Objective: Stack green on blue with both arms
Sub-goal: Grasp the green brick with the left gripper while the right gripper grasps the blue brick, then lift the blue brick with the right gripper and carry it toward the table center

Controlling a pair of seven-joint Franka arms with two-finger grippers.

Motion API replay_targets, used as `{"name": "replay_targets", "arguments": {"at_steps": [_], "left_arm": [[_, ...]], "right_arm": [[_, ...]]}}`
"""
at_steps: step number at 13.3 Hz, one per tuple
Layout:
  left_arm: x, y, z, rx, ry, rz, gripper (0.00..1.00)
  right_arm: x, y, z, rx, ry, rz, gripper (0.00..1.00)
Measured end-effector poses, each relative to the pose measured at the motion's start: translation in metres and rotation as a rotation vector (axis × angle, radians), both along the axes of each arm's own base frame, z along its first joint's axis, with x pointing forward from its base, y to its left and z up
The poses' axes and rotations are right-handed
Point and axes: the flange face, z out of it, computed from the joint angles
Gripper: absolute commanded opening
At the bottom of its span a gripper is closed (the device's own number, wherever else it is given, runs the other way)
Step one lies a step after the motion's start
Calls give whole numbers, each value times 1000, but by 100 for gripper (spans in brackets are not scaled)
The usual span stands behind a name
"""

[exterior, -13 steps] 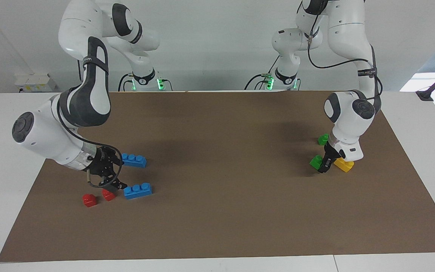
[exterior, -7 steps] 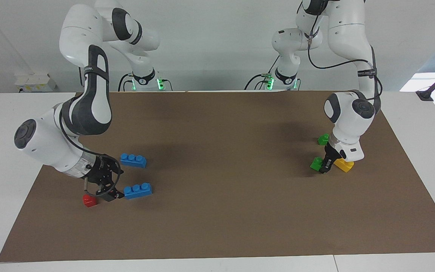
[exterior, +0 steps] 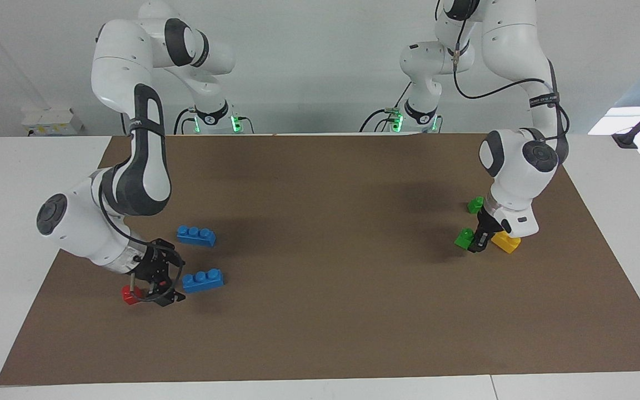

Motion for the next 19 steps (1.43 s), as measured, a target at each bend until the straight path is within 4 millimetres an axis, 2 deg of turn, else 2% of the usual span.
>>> {"name": "replay_targets", "arguments": {"at_steps": [3,6,8,13,16,19], "left_arm": [[0,-59,53,5,47,90,0],[-15,-117,79,6,48,180,0],[-26,-144,93,-4,30,289,0],[-52,-192,117,-25,11,485,0],[-58,-205,118,-30,14,561,0],[-61,-211,118,-33,16,582,0]], "right_arm": [[-5,3,-13,1,26,7,96],[-11,0,-27,2,36,39,96],[-12,-3,-30,2,35,47,96],[-10,-1,-35,-7,4,39,96],[-8,2,-41,-11,-7,37,94],[-9,2,-47,-13,-6,35,86]]}}
